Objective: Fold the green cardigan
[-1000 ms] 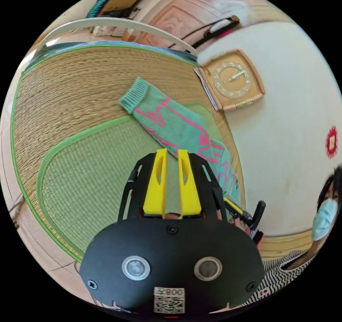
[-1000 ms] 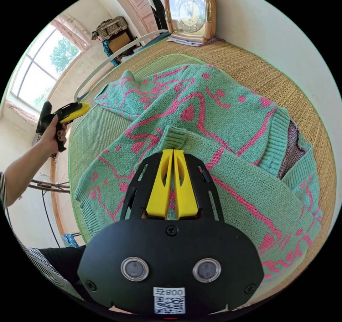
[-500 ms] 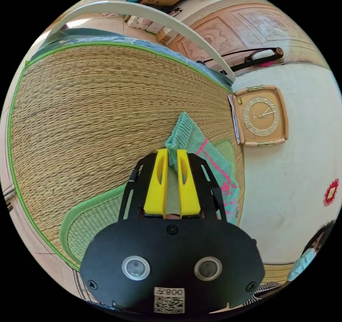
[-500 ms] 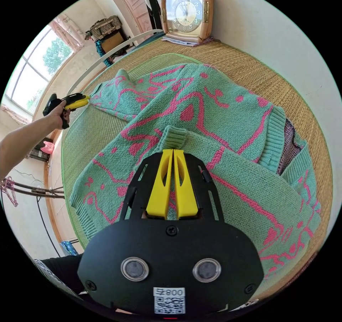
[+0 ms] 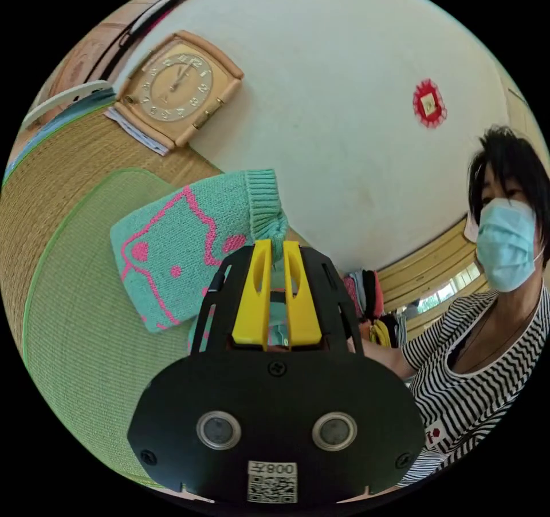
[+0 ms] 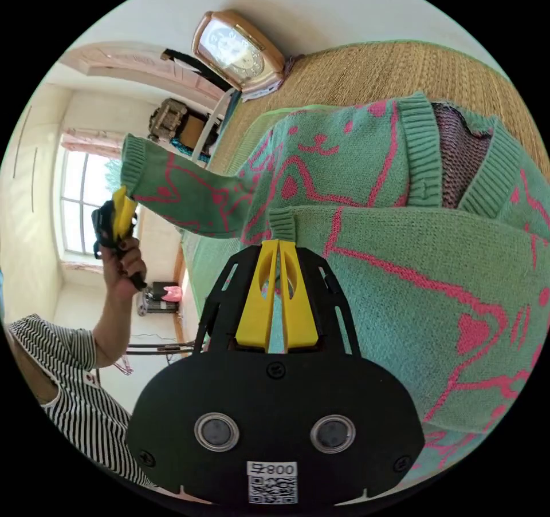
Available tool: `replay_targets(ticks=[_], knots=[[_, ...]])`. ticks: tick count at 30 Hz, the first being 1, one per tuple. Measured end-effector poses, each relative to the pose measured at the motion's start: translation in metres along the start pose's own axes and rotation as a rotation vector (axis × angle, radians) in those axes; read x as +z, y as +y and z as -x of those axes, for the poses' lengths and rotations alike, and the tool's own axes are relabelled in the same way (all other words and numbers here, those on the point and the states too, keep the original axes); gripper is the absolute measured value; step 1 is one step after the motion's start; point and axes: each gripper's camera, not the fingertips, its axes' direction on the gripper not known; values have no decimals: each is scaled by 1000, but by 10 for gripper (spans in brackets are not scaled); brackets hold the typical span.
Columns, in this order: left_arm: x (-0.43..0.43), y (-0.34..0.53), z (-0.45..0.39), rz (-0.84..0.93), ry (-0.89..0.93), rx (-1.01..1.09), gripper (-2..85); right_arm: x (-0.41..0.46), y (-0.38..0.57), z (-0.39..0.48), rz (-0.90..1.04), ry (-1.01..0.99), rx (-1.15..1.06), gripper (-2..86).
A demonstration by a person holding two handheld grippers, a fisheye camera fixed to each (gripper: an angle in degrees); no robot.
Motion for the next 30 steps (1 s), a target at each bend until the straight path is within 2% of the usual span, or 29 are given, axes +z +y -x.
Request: replay_targets(ticks=[5, 12, 17, 21, 25, 30], knots=[[67, 29, -33, 141, -16, 60, 30, -77, 45, -35, -191, -295, 89, 95], [136, 57, -79, 269, -144, 202, 31, -88, 50, -72, -185, -447, 158, 141], [173, 65, -107, 313, -224, 291, 29, -90, 43, -96, -148, -483, 216, 117], [196, 62, -134, 269, -213, 325, 28, -117, 39, -92, -157, -505, 146, 68], [224, 64, -164, 247, -149, 397, 28, -181, 60, -79, -233, -427, 16, 43], [303, 90, -183, 343, -98, 436, 32, -220, 105, -103, -239, -270, 64, 34]])
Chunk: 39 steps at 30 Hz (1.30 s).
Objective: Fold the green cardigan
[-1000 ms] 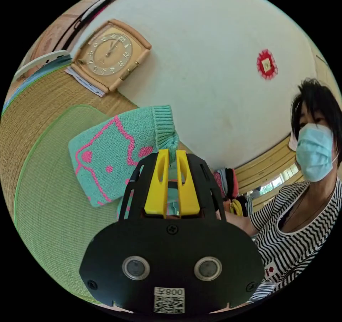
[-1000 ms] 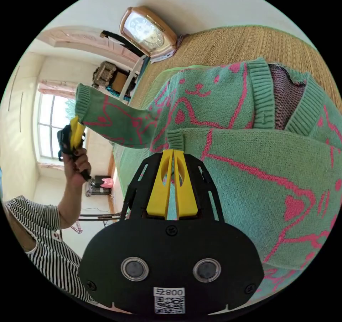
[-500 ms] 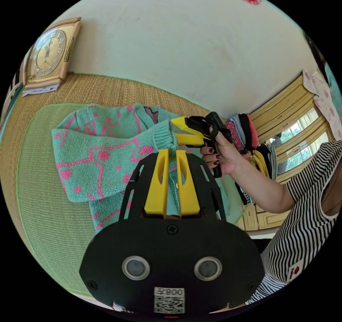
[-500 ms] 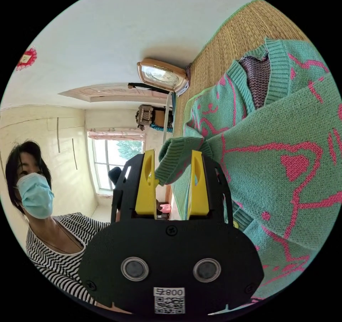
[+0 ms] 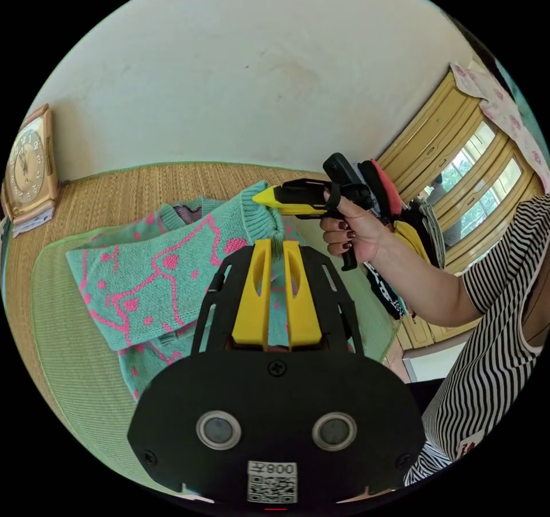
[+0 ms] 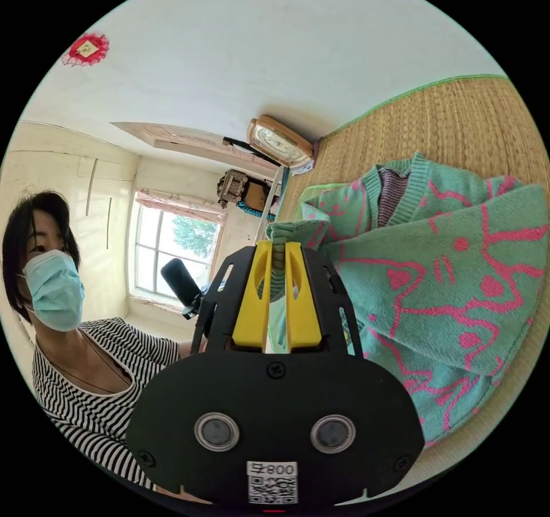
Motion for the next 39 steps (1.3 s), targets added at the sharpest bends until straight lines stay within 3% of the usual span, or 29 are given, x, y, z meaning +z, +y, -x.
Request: replay_targets(ticks=[15, 23, 28, 30, 33, 35, 39], knots=[[170, -2, -7, 311, -34, -40, 45, -19, 65, -83, 109, 275, 124, 29], [180, -15, -5, 247, 59, -11, 58, -39, 76, -86, 56, 268, 155, 23], [181, -20, -1, 219, -3, -30, 42, -56, 86, -57, -24, 373, 113, 11], [199, -19, 13, 289, -10, -88, 23, -54, 86, -41, -47, 389, 66, 6], [219, -16, 22, 351, 25, -110, 8, -29, 78, -30, 16, 373, -5, 3], [216, -19, 22, 337, 22, -87, 5, -4, 74, -43, 130, 468, 21, 1], [193, -23, 32, 258, -24, -87, 1, -4, 77, -50, 110, 460, 51, 0]])
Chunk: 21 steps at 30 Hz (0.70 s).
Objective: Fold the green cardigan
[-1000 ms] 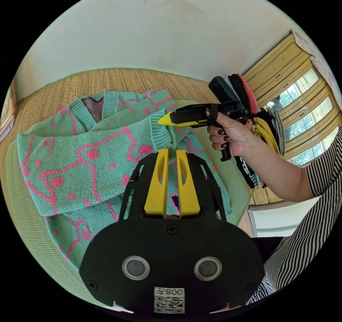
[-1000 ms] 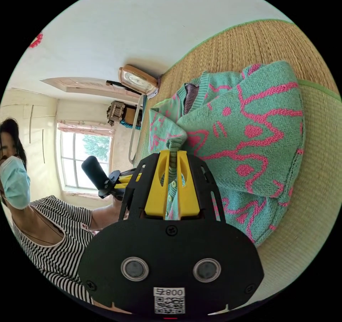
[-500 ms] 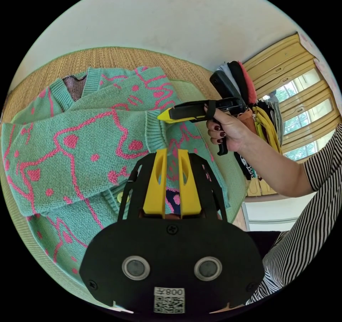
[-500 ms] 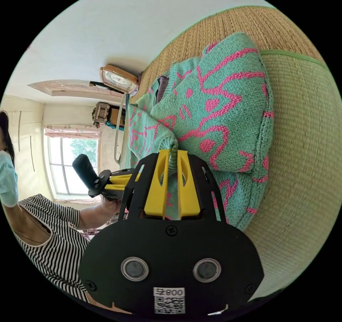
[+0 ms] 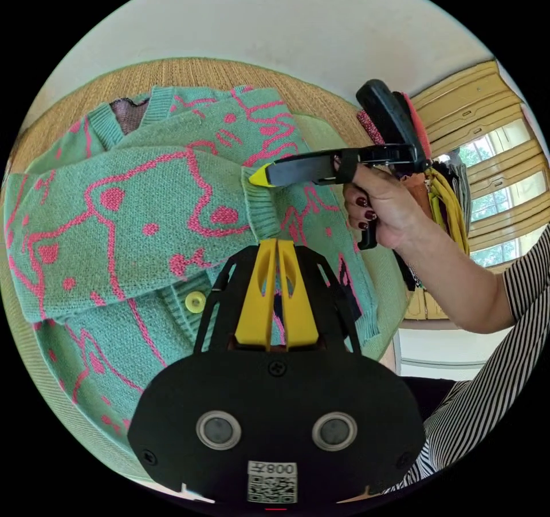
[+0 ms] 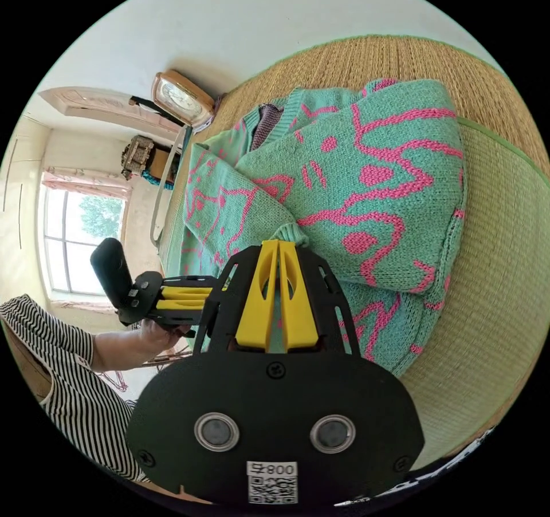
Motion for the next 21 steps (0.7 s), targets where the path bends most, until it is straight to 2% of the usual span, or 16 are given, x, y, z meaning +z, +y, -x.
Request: replay_targets(ticks=[2, 7, 12, 14, 19, 21], knots=[[-2, -2, 13, -5, -5, -29, 1, 1, 2, -3, -1, -5, 19, 0], [3, -5, 46, 12, 153, -92, 1, -10, 4, 12, -20, 2, -3, 0], [-21, -2, 56, -41, 141, -91, 1, -10, 7, 48, -21, 33, -116, 1], [-21, 0, 65, -8, 126, -114, 1, 17, 5, 47, 74, 107, -115, 1], [-48, 16, 92, -47, 160, -177, 1, 18, 2, 40, 78, 64, -71, 1], [-68, 36, 113, -85, 173, -267, 1, 17, 4, 43, 73, 72, -76, 1]])
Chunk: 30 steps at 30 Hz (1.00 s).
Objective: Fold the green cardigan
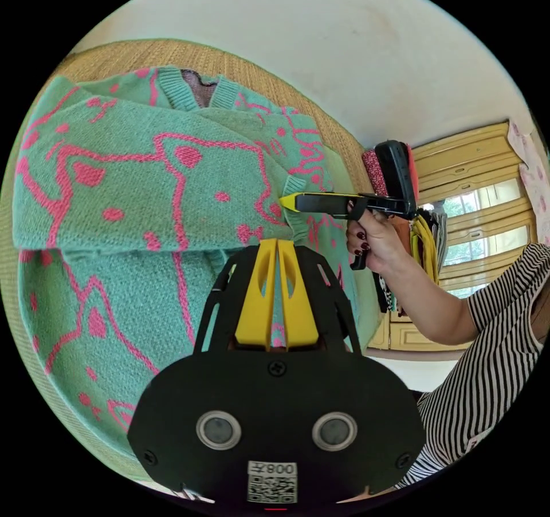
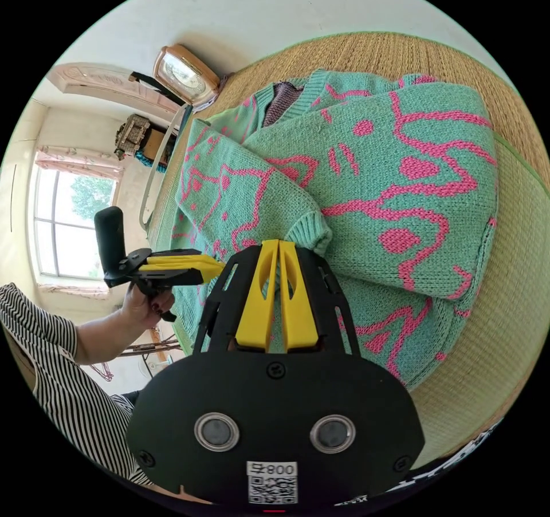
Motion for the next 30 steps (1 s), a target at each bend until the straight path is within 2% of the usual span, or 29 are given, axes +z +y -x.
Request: replay_targets(ticks=[4, 8, 12, 17, 23, 27, 30], knots=[[-39, 22, 30, -50, 7, -127, 2, -8, 1, 7, -7, 14, 4, 1], [-83, 28, 56, -100, -94, -190, 2, -19, 0, 23, -27, 44, -21, 1], [-120, 24, 84, -229, -165, -275, 2, -16, -3, 25, -11, 85, -24, 0], [-150, 33, 113, -339, -116, -364, 1, -20, -5, 27, -4, 88, -20, 0], [-170, 36, 142, -257, -289, -459, 0, -26, -6, 33, 0, 97, -14, 0], [-188, 52, 157, -320, -191, -533, 1, -32, -6, 36, -1, 114, -19, 1], [-198, 55, 144, -343, -130, -455, 1, -39, -6, 41, -9, 114, -28, 4]])
